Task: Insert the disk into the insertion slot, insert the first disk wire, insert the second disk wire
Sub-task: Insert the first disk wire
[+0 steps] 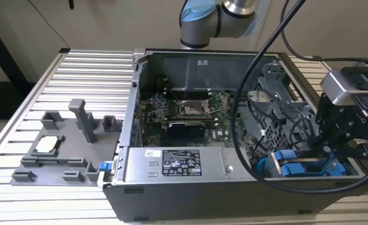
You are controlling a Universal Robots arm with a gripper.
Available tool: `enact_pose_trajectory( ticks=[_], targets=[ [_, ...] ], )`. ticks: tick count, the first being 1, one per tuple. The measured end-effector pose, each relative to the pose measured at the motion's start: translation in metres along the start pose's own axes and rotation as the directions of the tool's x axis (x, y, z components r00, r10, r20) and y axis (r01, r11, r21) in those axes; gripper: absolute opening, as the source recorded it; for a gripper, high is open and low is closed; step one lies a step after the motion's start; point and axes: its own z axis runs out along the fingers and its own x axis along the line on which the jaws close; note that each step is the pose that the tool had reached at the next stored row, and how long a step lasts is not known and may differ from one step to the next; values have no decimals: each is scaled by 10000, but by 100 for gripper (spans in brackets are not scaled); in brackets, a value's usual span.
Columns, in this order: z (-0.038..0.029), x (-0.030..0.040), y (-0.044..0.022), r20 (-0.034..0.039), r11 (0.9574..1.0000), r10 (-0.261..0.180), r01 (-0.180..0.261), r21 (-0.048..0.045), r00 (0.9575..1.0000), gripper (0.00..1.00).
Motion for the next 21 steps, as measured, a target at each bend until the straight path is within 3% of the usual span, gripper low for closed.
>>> enact_pose_trajectory(
  ticks=[6,7,8,16,21],
  targets=[
    [18,2,-1,20,10000,0,0,0,10000,20],
    [7,1,0,11,10000,1,-1,0,10000,27],
    [-8,-1,1,15,10000,1,-1,-1,10000,27],
    [-351,-32,15,7,10000,1,-1,0,10000,27],
    [-574,-55,24,-41,10000,3,-3,0,10000,27]
  ],
)
